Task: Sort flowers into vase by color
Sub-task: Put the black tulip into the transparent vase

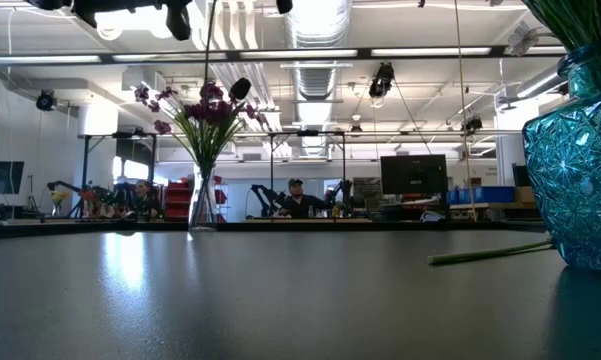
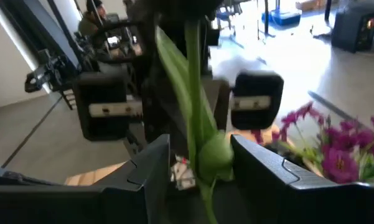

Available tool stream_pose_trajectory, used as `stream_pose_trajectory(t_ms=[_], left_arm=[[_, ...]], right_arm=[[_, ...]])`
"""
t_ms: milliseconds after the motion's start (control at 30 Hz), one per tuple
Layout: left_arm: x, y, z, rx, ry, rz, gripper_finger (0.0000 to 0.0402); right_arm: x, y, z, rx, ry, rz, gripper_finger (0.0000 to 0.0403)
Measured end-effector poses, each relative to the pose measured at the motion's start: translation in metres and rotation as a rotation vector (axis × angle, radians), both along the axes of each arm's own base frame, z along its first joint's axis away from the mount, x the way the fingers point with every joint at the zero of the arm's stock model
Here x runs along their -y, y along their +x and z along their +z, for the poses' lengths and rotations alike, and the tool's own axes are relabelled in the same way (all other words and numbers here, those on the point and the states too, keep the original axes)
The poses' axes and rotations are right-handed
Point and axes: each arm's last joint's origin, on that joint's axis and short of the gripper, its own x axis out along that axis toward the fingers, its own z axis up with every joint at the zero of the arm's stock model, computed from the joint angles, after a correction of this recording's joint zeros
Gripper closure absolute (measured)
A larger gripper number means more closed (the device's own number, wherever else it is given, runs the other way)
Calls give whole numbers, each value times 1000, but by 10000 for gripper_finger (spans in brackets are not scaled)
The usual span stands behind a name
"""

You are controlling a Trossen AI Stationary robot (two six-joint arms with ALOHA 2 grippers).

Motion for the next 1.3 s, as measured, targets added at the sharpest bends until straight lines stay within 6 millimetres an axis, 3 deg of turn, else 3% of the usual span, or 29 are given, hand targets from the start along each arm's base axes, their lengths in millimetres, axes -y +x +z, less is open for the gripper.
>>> stream_pose_trajectory(t_ms=[67, 300, 467, 1100, 1300], left_arm=[[-2, -1, 0, 6, 4, 11, 401], [-10, -10, 4, 25, 14, 46, 401], [-14, -14, 5, 33, 18, 56, 401], [-14, -12, 7, 48, 2, -22, 401], [-17, -9, 3, 29, -17, -43, 401]], right_arm=[[0, -1, -1, -11, 11, -4, 243], [-3, -22, 25, 44, -11, -55, 230], [-3, -25, 25, 26, 23, -65, 227], [7, 13, -2, 144, 101, -54, 225], [9, 14, -1, 163, 80, -55, 236]])
